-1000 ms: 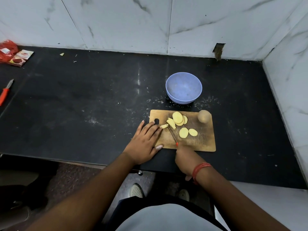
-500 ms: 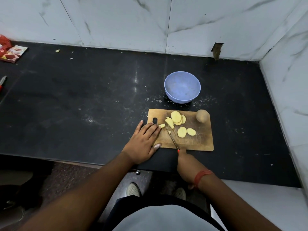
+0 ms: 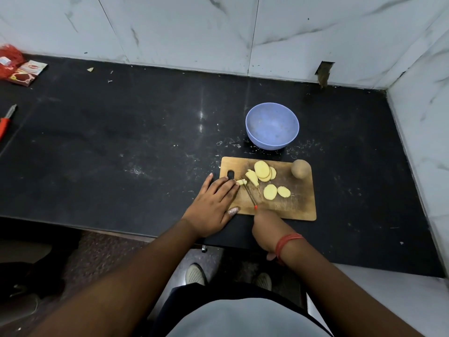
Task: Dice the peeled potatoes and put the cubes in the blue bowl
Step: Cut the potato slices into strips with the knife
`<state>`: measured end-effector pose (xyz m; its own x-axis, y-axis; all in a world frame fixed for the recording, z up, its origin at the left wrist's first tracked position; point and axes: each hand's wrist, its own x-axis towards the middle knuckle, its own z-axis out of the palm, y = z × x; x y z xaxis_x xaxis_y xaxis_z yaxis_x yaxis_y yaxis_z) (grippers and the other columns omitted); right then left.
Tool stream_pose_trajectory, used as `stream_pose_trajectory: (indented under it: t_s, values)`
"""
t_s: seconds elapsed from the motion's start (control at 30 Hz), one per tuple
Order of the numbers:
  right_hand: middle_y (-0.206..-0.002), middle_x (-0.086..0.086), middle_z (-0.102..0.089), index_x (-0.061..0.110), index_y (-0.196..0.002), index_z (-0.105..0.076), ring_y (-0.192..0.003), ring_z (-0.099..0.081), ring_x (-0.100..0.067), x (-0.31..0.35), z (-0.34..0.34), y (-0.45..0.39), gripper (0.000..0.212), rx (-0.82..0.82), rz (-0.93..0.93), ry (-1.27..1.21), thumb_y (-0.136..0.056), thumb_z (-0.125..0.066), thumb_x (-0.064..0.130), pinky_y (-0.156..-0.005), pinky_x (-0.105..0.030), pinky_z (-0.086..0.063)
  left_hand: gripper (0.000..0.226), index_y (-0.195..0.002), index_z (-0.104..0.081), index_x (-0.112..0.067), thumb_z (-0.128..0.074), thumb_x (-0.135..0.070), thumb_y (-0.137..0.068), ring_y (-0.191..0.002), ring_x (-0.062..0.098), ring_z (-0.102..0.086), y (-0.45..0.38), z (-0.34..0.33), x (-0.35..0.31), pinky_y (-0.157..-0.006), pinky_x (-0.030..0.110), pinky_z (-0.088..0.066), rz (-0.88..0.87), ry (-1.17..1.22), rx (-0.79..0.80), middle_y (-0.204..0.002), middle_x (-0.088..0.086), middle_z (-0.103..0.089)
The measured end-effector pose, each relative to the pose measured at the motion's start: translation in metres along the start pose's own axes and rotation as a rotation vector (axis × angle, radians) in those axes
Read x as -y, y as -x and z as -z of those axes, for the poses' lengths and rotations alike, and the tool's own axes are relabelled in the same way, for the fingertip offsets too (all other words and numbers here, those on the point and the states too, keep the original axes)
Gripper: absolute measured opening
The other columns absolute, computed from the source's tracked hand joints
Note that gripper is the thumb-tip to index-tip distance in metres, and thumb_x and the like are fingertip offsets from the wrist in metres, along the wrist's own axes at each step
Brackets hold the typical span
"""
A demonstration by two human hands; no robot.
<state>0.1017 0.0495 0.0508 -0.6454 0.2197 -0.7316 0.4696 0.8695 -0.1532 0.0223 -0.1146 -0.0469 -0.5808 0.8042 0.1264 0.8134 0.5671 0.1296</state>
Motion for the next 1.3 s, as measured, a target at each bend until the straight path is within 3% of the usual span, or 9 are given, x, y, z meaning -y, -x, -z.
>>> stream_pose_trajectory:
  t_s: [0.13,0.27,0.37,0.47,0.63,0.8,1.1,1.2,1.3]
  values:
    - [-0.126,-0.018,-0.058,-0.004,-0.145,-0.018,-0.111,-0.061,-0.030,0.013,0.002,-0.008,0.091,-0.011,-0.111,-0.066,-0.076,-0.077,0.002,-0.084,-0.036,-0.051,0.064,-0.154,-0.035,-0.010,-0.036,-0.051,-0.105,-0.145,0.029,-0.032,-0.001,0.002,0.000,-0.122,0.058,-0.016,0.005,0.005,0.014,-0.155,0.008,-0.040]
    - [-0.106,-0.009,-0.062,0.002,-0.129,-0.042,-0.101,-0.061,-0.022,-0.005,-0.011,0.013,0.038,-0.038,0.016,0.016,-0.095,-0.051,0.016,-0.076,-0.031,-0.044,0.065,-0.155,-0.035,-0.010,-0.036,-0.052,-0.105,-0.145,0.029,-0.032,0.000,0.002,0.000,-0.122,0.058,-0.016,0.007,-0.002,0.018,-0.155,0.008,-0.040]
    - [-0.105,-0.015,-0.062,0.005,-0.145,-0.021,-0.089,-0.063,-0.025,-0.026,-0.027,0.012,0.055,-0.048,-0.005,-0.071,-0.095,-0.043,0.006,-0.067,-0.034,-0.044,0.066,-0.155,-0.034,-0.011,-0.035,-0.053,-0.105,-0.146,0.028,-0.031,0.000,0.002,-0.002,-0.122,0.058,-0.015,0.012,-0.011,0.015,-0.155,0.008,-0.039]
    - [-0.090,-0.010,-0.059,0.005,-0.136,-0.030,-0.076,-0.061,-0.023,-0.028,-0.028,0.014,0.041,-0.145,0.048,-0.105,-0.096,-0.040,0.008,-0.057,-0.029,-0.043,0.067,-0.155,-0.034,-0.010,-0.036,-0.053,-0.105,-0.146,0.029,-0.031,0.001,0.002,-0.002,-0.122,0.057,-0.015,0.013,-0.018,-0.001,-0.155,0.009,-0.040]
    - [-0.114,-0.018,-0.059,0.003,-0.136,-0.034,-0.101,-0.062,-0.033,-0.012,-0.012,0.016,0.039,-0.136,0.140,-0.118,-0.097,-0.037,0.008,-0.079,-0.033,-0.051,0.067,-0.155,-0.034,-0.008,-0.034,-0.053,-0.105,-0.147,0.030,-0.031,0.002,0.002,-0.001,-0.123,0.056,-0.014,0.013,-0.017,0.002,-0.155,0.010,-0.040]
    - [-0.109,-0.019,-0.063,0.007,-0.143,-0.024,-0.092,-0.066,-0.033,-0.006,-0.014,0.008,0.052,-0.098,0.033,-0.167,-0.095,-0.043,0.005,-0.061,-0.034,-0.046,0.065,-0.155,-0.035,-0.010,-0.033,-0.053,-0.105,-0.146,0.030,-0.031,0.003,0.003,-0.002,-0.123,0.057,-0.012,0.016,-0.016,-0.001,-0.155,0.009,-0.040]
    - [-0.117,-0.017,-0.060,0.004,-0.145,-0.021,-0.099,-0.064,-0.032,0.001,-0.014,0.003,0.055,-0.066,-0.022,-0.135,-0.095,-0.043,0.004,-0.070,-0.041,-0.051,0.064,-0.154,-0.037,-0.010,-0.035,-0.051,-0.105,-0.145,0.030,-0.034,0.002,0.001,-0.001,-0.121,0.058,-0.016,0.013,0.015,-0.023,-0.154,0.008,-0.043]
    - [-0.131,-0.021,-0.053,-0.003,-0.138,-0.038,-0.117,-0.054,-0.036,0.004,-0.007,0.002,0.042,-0.036,0.091,-0.011,-0.097,-0.042,0.007,-0.094,-0.042,-0.048,0.063,-0.153,-0.038,-0.009,-0.036,-0.050,-0.106,-0.145,0.030,-0.034,0.001,0.002,-0.001,-0.121,0.058,-0.017,0.012,0.014,-0.024,-0.154,0.008,-0.043]
    - [-0.136,-0.021,-0.049,-0.003,-0.137,-0.039,-0.123,-0.050,-0.035,0.009,-0.004,0.001,0.040,-0.014,0.078,-0.032,-0.099,-0.040,0.009,-0.102,-0.041,-0.043,0.062,-0.153,-0.039,-0.009,-0.036,-0.050,-0.106,-0.144,0.030,-0.035,0.001,0.002,-0.001,-0.121,0.058,-0.017,0.013,0.008,-0.015,-0.153,0.008,-0.044]
